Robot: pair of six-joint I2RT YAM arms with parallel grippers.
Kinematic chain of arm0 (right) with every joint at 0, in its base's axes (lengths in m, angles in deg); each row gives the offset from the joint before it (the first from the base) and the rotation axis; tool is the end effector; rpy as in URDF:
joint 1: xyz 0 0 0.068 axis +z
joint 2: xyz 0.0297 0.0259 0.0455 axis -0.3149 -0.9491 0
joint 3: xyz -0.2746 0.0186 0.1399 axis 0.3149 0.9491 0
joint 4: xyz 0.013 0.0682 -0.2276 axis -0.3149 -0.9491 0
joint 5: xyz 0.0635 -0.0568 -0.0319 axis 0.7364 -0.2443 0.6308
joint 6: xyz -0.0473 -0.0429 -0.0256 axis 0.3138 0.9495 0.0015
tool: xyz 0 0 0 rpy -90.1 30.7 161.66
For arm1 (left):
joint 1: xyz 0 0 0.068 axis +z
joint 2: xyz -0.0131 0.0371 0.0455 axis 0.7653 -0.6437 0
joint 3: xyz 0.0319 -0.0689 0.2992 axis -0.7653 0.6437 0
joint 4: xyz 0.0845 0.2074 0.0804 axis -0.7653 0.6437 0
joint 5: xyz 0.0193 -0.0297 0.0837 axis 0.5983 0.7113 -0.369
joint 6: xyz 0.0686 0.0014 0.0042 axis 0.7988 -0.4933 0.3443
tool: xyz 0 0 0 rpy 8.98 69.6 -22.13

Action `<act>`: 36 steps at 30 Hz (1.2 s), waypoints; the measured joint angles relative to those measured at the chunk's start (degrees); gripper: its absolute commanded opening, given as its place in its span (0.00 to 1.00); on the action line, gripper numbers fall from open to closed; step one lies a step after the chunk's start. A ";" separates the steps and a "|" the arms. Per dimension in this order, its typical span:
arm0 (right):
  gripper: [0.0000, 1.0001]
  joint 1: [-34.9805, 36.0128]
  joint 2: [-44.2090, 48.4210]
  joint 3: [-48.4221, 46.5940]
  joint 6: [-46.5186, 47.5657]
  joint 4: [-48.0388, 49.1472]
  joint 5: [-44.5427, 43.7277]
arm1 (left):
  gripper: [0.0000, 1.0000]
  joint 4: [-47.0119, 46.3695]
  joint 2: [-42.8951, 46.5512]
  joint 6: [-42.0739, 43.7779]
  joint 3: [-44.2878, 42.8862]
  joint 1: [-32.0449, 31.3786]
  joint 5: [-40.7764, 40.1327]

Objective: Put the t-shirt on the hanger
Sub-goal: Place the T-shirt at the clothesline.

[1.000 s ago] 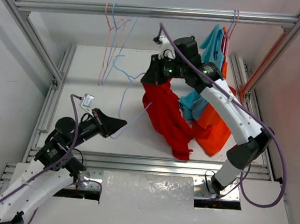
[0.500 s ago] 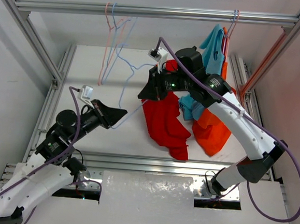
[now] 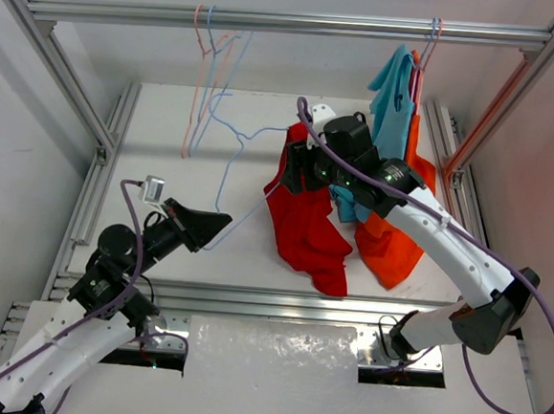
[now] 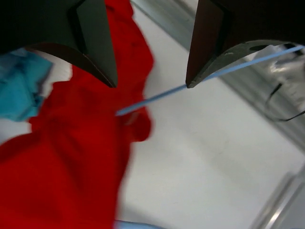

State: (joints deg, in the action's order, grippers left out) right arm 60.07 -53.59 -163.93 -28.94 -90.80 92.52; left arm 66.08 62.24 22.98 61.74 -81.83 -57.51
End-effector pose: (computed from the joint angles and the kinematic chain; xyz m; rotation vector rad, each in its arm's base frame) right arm 0.2235 0.2027 0.4141 -0.4316 2.1534 0.6807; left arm 0.0634 -0.0515 0.3128 0.0374 1.6378 -1.1349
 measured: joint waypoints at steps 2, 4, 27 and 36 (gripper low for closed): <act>0.63 -0.15 0.02 0.15 0.55 -0.09 -5.11 | 0.00 -0.48 1.84 0.00 0.52 0.00 -0.20; 0.64 -0.31 -0.07 0.13 1.25 0.09 -8.83 | 0.00 -1.09 2.62 0.00 0.66 0.00 -0.42; 0.63 -0.33 -5.05 -7.56 4.46 -0.63 -16.72 | 0.00 -1.64 0.09 0.22 0.66 0.00 -1.11; 0.55 -0.33 -5.81 -10.47 4.17 -0.46 -16.55 | 0.00 -1.62 -0.44 0.22 0.66 0.00 -0.33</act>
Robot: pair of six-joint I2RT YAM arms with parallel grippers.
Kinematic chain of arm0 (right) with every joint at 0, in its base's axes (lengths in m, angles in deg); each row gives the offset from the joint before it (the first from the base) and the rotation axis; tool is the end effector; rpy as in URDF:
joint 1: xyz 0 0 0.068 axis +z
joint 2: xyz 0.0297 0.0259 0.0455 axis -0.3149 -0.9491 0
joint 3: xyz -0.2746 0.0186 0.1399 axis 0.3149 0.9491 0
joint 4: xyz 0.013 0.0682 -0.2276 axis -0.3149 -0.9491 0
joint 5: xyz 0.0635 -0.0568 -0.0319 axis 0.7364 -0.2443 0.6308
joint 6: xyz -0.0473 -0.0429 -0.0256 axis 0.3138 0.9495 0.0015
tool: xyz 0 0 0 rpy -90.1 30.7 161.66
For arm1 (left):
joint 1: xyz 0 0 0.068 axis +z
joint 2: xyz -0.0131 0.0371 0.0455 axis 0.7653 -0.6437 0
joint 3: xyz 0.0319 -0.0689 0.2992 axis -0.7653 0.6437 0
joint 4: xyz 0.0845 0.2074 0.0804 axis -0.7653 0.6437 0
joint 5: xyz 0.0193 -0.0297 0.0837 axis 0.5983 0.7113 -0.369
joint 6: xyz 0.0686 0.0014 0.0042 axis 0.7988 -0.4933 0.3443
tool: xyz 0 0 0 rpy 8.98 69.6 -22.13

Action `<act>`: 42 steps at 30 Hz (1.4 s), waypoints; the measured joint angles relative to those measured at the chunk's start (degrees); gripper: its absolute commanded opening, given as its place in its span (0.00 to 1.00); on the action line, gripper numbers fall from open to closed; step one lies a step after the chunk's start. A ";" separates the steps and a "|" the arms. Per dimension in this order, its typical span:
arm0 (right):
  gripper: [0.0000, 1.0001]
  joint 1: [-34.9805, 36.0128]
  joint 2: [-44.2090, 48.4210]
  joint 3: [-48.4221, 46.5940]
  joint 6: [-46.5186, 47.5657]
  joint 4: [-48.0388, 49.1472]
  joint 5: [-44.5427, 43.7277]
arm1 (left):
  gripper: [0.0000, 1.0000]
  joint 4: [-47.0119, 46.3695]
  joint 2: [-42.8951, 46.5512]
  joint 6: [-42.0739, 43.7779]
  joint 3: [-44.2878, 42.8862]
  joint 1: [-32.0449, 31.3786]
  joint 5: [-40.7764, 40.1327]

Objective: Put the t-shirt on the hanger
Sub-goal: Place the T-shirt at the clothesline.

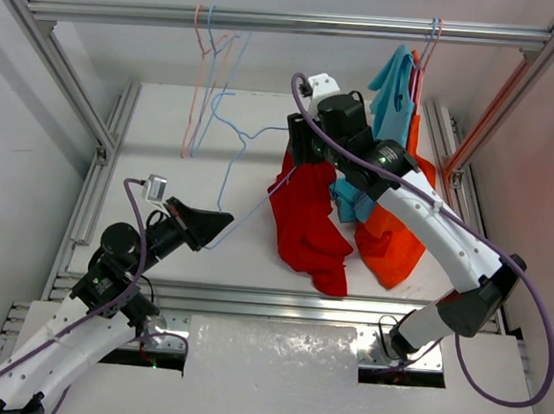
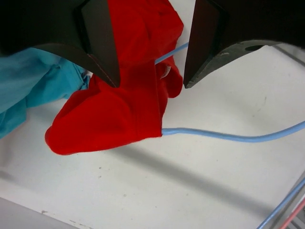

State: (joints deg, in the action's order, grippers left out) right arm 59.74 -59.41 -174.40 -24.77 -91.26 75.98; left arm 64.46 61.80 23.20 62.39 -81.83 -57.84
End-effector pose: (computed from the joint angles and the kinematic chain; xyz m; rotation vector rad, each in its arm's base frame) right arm 0.2556 0.2074 0.4435 -0.2944 2.0303 0.3849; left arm 0.0656 -0.0525 0.3121 0.0368 1.6265 -1.1304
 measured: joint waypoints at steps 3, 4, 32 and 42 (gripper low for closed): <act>0.54 0.00 -2.10 -1.44 0.31 -0.15 -1.31 | 0.00 0.02 0.31 0.00 -0.02 0.00 0.00; 0.54 0.00 -2.67 -1.53 0.39 -0.17 -1.62 | 0.00 0.02 0.33 0.02 -0.02 0.00 0.00; 0.00 -0.83 -5.11 -16.48 4.46 1.40 33.53 | 0.00 -0.70 -7.34 7.10 -11.26 0.00 0.55; 0.00 -0.66 0.92 -8.13 4.28 5.40 49.83 | 0.00 4.81 -3.39 10.32 -12.87 -0.04 -0.15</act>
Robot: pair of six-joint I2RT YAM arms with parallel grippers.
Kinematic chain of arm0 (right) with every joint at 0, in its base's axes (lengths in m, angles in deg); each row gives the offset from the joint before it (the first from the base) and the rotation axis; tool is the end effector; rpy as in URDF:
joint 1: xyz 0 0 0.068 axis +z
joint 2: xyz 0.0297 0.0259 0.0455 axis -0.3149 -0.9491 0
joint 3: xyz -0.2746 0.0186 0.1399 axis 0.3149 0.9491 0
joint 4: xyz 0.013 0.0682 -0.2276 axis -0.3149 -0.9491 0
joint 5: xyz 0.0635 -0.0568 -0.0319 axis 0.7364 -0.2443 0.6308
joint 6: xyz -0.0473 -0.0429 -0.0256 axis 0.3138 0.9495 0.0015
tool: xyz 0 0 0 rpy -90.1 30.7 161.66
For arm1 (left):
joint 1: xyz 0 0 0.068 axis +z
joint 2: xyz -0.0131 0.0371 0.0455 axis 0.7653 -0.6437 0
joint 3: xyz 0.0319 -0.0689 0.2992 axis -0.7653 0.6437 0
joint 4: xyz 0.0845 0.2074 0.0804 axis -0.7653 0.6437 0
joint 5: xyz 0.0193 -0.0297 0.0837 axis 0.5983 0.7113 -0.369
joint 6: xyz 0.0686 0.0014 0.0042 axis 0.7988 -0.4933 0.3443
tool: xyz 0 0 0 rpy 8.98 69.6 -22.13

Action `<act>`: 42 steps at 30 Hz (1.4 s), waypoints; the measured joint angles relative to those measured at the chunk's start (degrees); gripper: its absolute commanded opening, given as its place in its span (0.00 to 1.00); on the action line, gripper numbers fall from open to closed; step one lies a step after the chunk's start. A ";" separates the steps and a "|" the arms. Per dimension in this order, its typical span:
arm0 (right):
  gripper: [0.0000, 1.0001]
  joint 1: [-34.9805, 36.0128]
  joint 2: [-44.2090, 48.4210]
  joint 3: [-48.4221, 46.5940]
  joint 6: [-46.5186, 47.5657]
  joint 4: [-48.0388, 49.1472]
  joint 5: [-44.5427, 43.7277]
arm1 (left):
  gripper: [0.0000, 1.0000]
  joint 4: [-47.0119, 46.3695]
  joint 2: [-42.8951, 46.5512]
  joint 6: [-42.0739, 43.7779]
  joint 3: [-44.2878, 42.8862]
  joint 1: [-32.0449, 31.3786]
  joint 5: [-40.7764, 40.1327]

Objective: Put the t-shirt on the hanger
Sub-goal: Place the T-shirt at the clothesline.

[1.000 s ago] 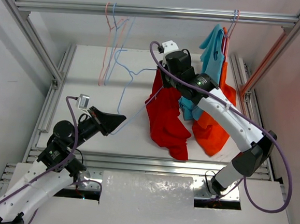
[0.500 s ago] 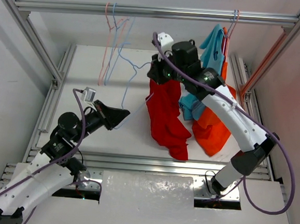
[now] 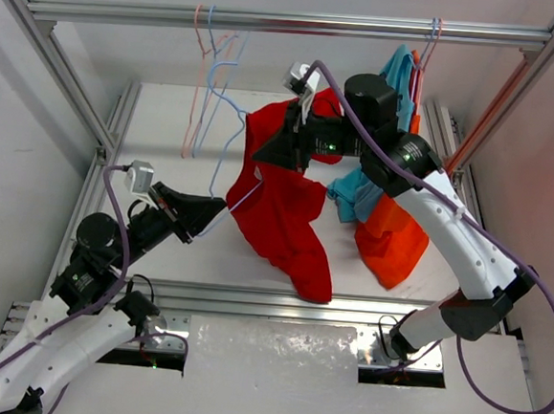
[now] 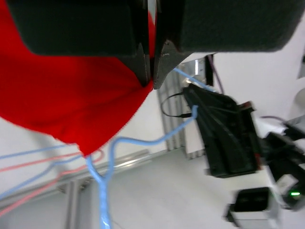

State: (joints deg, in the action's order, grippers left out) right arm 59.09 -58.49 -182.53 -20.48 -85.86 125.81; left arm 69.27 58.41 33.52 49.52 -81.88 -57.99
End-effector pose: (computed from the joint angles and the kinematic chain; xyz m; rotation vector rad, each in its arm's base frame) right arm 0.2136 0.2270 0.5075 -0.9266 1.6810 1.1999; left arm 0.0574 -0.0474 0.3730 0.1810 1.5038 -1.0078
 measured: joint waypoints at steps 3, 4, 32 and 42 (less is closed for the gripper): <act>0.00 -0.04 -0.09 -0.02 -0.42 0.63 4.00 | 0.00 0.37 -0.04 0.28 0.46 0.00 0.59; 0.00 -0.04 -0.09 -0.33 -0.39 0.48 4.00 | 0.00 0.11 -0.02 0.28 0.85 0.00 0.90; 0.67 2.91 0.70 1.75 1.97 -7.91 -15.26 | 0.00 -6.84 13.42 -3.43 17.97 0.00 1.73; 0.88 2.93 6.45 3.04 18.51 -7.06 -26.80 | 0.00 -0.07 9.18 -1.86 10.82 0.00 4.70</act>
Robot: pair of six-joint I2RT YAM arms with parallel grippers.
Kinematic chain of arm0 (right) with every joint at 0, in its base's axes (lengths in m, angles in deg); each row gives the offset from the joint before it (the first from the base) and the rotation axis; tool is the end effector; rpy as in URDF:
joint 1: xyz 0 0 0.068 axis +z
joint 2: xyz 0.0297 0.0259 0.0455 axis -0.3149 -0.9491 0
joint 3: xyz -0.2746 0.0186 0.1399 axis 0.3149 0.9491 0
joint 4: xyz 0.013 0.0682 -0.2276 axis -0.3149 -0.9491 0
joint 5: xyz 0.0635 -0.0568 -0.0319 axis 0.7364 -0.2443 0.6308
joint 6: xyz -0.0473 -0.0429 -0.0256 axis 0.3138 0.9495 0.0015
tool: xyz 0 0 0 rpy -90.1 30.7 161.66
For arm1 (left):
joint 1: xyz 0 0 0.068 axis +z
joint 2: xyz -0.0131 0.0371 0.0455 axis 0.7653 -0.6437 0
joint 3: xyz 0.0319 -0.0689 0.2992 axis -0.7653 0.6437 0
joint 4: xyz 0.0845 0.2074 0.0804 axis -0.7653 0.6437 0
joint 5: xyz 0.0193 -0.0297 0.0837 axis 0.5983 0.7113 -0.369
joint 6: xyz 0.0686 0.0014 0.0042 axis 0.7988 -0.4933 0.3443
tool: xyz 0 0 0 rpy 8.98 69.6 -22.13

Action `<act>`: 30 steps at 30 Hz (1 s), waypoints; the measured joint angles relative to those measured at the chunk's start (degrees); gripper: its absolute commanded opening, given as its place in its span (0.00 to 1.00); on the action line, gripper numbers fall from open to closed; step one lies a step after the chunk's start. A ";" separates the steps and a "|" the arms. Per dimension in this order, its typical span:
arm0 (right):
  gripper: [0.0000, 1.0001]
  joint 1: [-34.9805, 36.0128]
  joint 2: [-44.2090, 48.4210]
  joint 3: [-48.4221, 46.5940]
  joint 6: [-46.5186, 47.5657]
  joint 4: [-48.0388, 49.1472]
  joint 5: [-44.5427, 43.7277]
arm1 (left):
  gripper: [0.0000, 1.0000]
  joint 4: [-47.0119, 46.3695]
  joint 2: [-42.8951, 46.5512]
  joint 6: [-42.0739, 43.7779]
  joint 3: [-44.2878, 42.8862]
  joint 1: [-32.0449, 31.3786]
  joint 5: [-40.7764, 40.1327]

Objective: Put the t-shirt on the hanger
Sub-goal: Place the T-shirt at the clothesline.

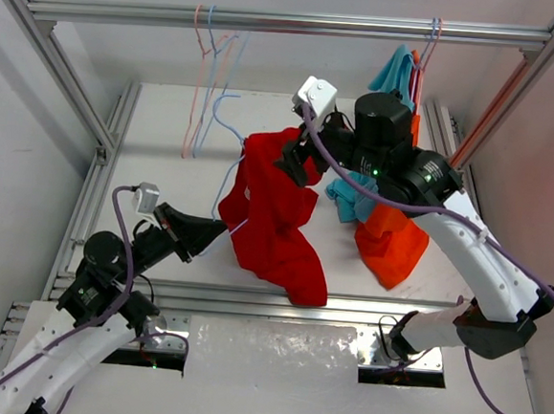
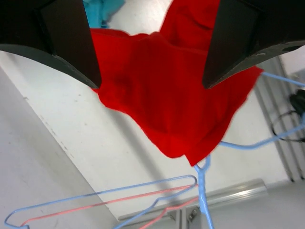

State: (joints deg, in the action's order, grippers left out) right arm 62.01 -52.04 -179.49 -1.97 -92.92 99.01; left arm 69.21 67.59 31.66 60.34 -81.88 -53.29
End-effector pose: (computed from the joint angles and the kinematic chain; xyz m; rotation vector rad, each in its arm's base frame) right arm 0.1939 0.1972 0.5045 -0.9035 1.6664 0.5949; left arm 0.0427 -0.0434 0.3186 0.2278 1.5438 -1.0849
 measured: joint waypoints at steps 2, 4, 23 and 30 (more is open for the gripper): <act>0.87 0.00 0.52 1.95 2.40 0.98 -0.17 | 0.00 0.76 -0.63 0.46 -1.03 0.00 0.94; 0.87 0.00 0.26 2.54 4.48 1.07 -0.28 | 0.00 1.38 -1.53 1.14 -2.03 0.00 2.38; 0.00 -0.79 5.68 18.78 18.84 8.28 4.59 | 0.10 10.95 -9.29 6.10 -13.55 0.04 10.12; 0.00 -0.33 17.31 33.44 17.33 19.63 -0.20 | 0.92 10.29 -10.29 7.85 -18.97 0.02 -2.32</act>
State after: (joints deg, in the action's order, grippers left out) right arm 61.69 -34.73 -146.05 15.36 -73.29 98.82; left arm 79.50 57.30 39.50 41.37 -81.86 -55.61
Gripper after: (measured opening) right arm 0.056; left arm 0.867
